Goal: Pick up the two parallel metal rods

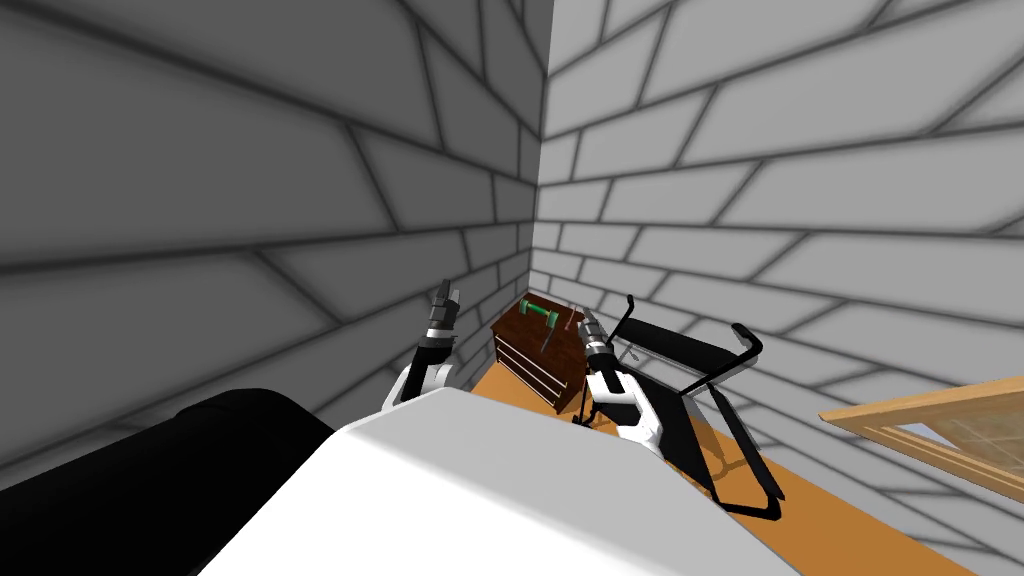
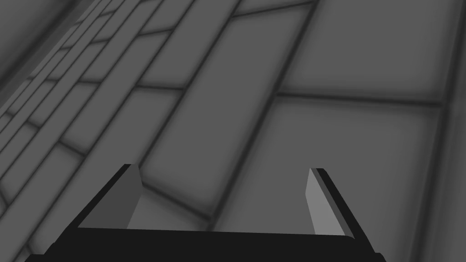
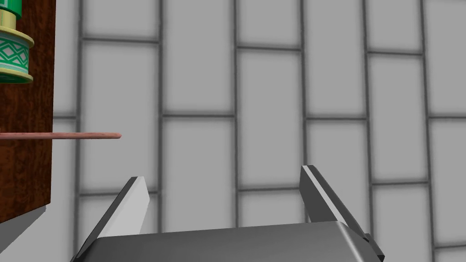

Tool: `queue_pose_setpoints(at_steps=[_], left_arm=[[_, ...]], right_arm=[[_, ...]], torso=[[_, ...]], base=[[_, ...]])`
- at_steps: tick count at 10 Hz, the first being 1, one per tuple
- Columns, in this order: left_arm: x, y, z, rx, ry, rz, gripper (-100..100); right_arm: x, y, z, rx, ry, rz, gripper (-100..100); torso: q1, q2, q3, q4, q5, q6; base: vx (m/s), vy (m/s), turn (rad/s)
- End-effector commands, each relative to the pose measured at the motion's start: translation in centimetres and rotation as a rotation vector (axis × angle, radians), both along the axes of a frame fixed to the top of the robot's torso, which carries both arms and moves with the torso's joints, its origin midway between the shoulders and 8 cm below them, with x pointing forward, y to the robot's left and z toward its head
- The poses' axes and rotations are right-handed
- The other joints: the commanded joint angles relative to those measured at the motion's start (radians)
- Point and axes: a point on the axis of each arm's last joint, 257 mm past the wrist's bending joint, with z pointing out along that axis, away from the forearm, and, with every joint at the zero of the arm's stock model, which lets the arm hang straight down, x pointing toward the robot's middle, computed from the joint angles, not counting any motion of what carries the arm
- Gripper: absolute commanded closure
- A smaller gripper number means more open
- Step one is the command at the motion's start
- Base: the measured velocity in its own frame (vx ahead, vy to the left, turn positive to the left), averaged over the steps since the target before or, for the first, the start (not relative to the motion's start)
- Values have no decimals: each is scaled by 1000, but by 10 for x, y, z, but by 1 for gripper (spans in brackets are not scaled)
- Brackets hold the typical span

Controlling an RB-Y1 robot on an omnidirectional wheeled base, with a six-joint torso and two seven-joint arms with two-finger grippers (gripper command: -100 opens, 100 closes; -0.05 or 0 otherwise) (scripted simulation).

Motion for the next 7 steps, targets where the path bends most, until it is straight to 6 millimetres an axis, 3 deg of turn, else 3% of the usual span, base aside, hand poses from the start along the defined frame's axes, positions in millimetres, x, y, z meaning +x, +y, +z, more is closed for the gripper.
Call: queue_pose_setpoints(at_steps=[1,3,7], left_arm=[[0,0,0,0,0,0,0],[0,0,0,0,0,0,0],[0,0,0,0,0,0,0]], right_arm=[[5,1,-25,-20,63,-10,-100],[10,-2,-53,-42,129,-23,-100],[11,-9,-89,-70,211,-40,-100]], torso=[[0,0,0,0,0,0],[0,0,0,0,0,0],[0,0,0,0,0,0]], base=[[13,14,116],[14,13,121],[12,9,80]])
